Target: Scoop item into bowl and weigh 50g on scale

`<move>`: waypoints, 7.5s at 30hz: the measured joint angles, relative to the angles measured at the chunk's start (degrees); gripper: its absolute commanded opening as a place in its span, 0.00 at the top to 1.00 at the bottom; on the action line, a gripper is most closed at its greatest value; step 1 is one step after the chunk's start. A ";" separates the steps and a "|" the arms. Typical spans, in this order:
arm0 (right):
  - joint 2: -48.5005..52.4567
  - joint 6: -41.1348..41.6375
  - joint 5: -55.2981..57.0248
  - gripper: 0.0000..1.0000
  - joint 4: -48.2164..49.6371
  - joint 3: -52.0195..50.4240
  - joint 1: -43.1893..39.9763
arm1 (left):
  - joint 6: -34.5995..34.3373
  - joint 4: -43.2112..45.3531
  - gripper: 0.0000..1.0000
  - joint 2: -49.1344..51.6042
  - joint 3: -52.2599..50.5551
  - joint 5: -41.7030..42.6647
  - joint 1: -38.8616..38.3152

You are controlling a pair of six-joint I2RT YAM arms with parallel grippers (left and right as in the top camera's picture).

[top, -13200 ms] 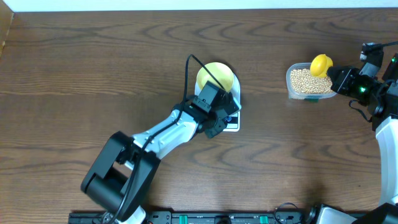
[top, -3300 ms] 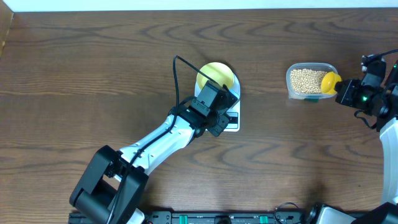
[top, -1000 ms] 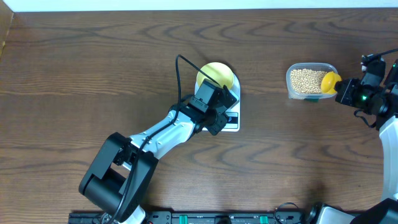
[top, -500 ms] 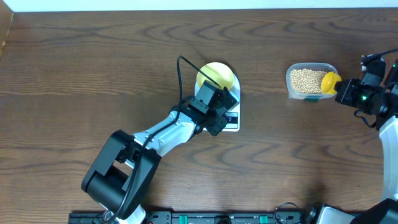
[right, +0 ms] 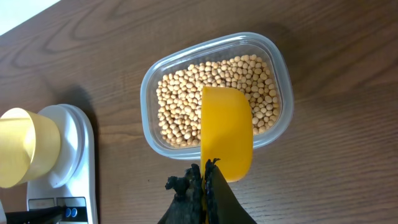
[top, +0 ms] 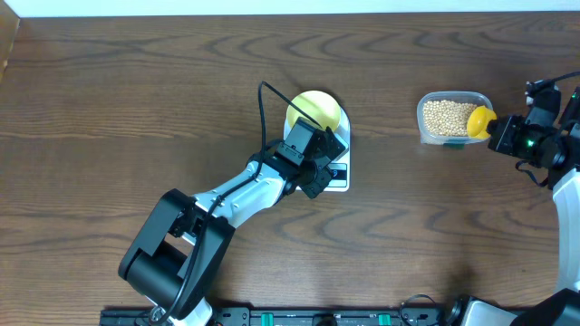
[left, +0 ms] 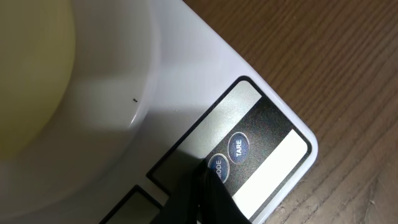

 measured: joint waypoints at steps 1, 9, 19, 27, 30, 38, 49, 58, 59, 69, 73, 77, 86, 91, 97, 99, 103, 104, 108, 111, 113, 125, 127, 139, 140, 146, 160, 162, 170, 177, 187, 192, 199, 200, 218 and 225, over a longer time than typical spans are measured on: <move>0.00 0.00 0.00 0.99 0.00 0.00 0.00 | 0.02 0.00 0.93 0.02 0.00 0.00 0.00; 0.00 0.02 0.00 0.99 -0.72 0.00 0.00 | 0.02 1.40 0.92 0.42 0.00 0.35 -0.02; 0.00 0.02 0.00 0.99 -0.87 0.00 0.00 | 0.02 1.62 0.93 0.52 0.00 0.33 -0.07; 0.00 0.00 0.00 0.99 -0.98 0.00 0.00 | 0.17 0.87 0.92 0.50 0.02 -0.50 -0.24; 0.02 0.00 0.00 0.99 -1.09 0.00 0.00 | 0.17 0.63 0.93 0.50 0.13 -0.57 -0.28; 0.02 0.00 0.02 0.99 -1.33 0.00 0.00 | 0.17 0.59 0.92 0.50 0.13 -0.57 -0.28; 0.02 0.00 0.00 0.99 -1.79 0.00 0.00 | 0.17 0.48 0.93 0.55 0.15 -0.59 -0.26; 0.02 0.00 0.00 0.99 -1.88 0.00 0.00 | 0.17 0.68 0.93 0.57 0.13 -0.59 -0.26; 0.02 0.00 0.00 0.99 -1.92 0.00 0.00 | 0.17 0.70 0.93 0.57 0.13 -0.59 -0.26; 0.02 0.00 0.00 0.99 -2.10 0.00 0.00 | 0.17 1.01 0.92 0.57 -0.11 -0.59 -0.26; 0.02 0.00 0.00 0.99 -2.14 0.00 0.00 | 0.20 1.64 0.93 0.44 -0.61 -0.59 -0.26; 0.02 0.00 0.00 0.99 -2.14 0.00 0.00 | 0.20 1.92 0.93 0.39 -0.76 -0.59 -0.26; 0.02 0.00 0.00 0.99 -2.29 0.00 0.00 | 1.70 2.12 0.93 0.37 -0.83 -1.03 -0.33; 0.02 0.00 0.00 0.99 -2.58 0.00 0.00 | 1.73 2.23 0.93 0.37 -0.85 -1.05 -0.33; 0.02 0.02 0.00 0.99 -2.75 0.00 0.00 | 1.75 2.51 0.92 0.37 -0.96 -1.09 -0.33; 0.02 0.02 0.00 0.99 -3.02 0.00 0.00 | 1.81 2.54 0.93 0.37 -0.96 -1.09 -0.33; 0.02 0.00 0.00 0.99 -3.21 0.00 0.00 | 1.92 2.54 0.92 0.37 -0.96 -1.18 -0.33; 0.02 0.00 0.00 0.99 -3.21 0.00 0.00 | 1.95 2.54 0.92 0.37 -0.96 -1.18 -0.33; 0.02 0.00 0.00 0.99 -3.23 0.00 0.00 | 2.34 2.54 0.92 0.37 -0.96 -1.18 -0.31; 0.02 0.00 0.00 0.99 -3.23 0.00 0.00 | 2.58 2.51 0.92 0.37 -0.96 -1.18 -0.31; 0.02 0.00 0.00 0.99 -3.26 0.00 0.00 | 2.73 2.49 0.93 0.37 -0.96 -1.18 -0.31; 0.02 0.00 0.00 0.99 -3.43 0.00 0.00 | 4.48 2.49 0.92 0.31 -0.96 -1.95 -0.24; 0.02 0.00 0.00 0.99 -3.43 0.00 0.00 | 4.63 2.75 0.93 0.28 -0.96 -2.78 0.07; 0.02 0.00 0.00 0.99 -3.43 0.00 0.00 | 4.72 2.93 0.93 0.26 -0.96 -3.32 0.33; 0.02 0.00 0.00 0.99 -3.45 0.00 0.00 | 4.79 2.93 0.93 0.26 -0.96 -3.08 0.42; 0.02 0.00 0.00 0.99 -3.45 0.00 0.00 | 4.87 2.89 0.93 0.28 -0.96 -1.38 0.98; 0.02 0.00 0.00 0.99 -4.07 0.00 0.00 | 4.90 0.52 0.92 0.28 -0.96 3.08 1.20; 0.02 0.00 0.00 0.99 -4.07 0.00 0.00 | 5.07 0.59 0.93 0.28 -0.96 3.13 1.25; 0.02 0.00 0.00 0.99 -4.09 0.00 0.00 | 5.33 1.51 0.93 0.28 -1.14 2.60 1.22; 0.02 0.00 0.00 0.99 -4.33 0.00 0.00 | 5.33 1.62 0.93 0.28 -1.20 2.45 1.18; 0.02 0.00 0.00 0.99 -4.33 0.00 0.00 | 5.33 1.66 0.92 0.28 -1.20 2.45 1.18; 0.02 0.00 0.00 0.99 -4.35 0.00 0.00 | 5.33 1.99 0.92 0.28 -1.22 2.40 1.18; 0.02 0.00 0.00 0.99 -4.35 0.00 0.00 | 5.44 1.11 0.92 -2.16 -1.77 -1.16 1.31; 0.02 0.00 0.00 0.99 -4.33 0.00 0.00 | 5.38 1.01 0.93 -3.13 -2.12 -1.64 1.36; 0.02 -0.39 0.00 0.99 -3.61 0.00 0.00 | 0.11 1.38 0.92 -12.98 -2.45 -3.17 2.47; 0.02 -0.39 0.02 0.99 -3.43 0.00 0.00 | -1.16 1.55 0.92 -12.98 -2.45 -3.17 2.49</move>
